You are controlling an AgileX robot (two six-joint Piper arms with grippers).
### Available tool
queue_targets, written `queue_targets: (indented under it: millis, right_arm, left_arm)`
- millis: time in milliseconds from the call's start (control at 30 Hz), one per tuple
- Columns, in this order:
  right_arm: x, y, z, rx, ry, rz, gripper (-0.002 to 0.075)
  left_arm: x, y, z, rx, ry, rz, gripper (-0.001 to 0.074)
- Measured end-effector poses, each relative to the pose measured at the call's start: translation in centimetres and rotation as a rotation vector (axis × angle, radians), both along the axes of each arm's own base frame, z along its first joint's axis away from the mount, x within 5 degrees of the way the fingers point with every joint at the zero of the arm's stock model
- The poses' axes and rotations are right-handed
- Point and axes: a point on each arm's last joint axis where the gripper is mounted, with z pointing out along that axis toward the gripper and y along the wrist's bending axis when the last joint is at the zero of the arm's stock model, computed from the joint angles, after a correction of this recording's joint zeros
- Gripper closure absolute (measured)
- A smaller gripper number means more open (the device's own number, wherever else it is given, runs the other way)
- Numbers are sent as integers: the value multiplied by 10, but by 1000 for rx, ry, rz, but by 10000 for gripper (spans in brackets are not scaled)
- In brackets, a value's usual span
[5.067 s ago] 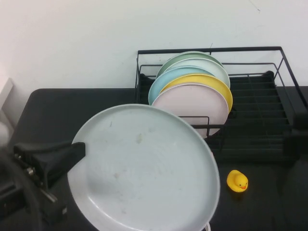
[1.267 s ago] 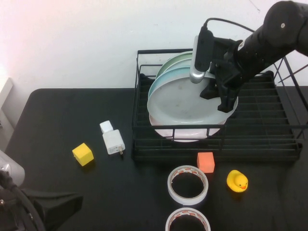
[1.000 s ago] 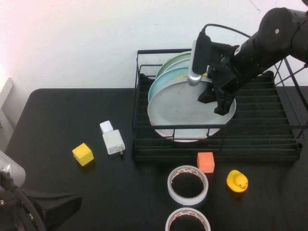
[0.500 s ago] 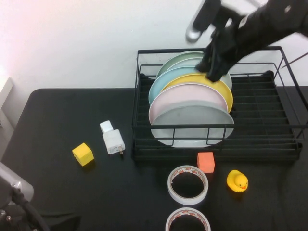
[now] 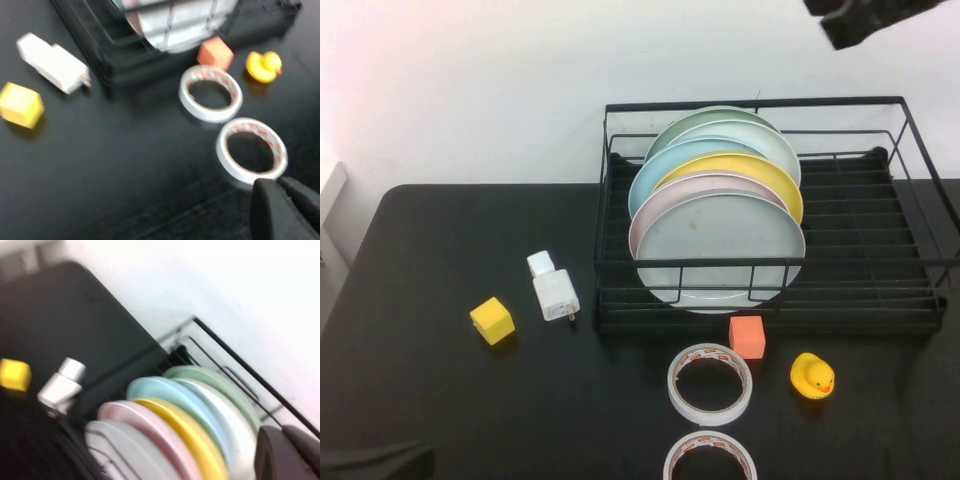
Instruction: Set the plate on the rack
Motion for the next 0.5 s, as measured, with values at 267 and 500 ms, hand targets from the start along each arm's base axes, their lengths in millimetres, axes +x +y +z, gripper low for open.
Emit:
queue_targets:
  millis: [267, 500]
  right_arm:
    - [-70, -16, 1, 176, -101, 79, 728]
    - [-139, -35, -25, 296, -220, 152, 728]
  left_arm:
    - [-44, 20, 9, -77, -142, 170, 735]
    - [-70, 27, 5, -125, -206, 195, 735]
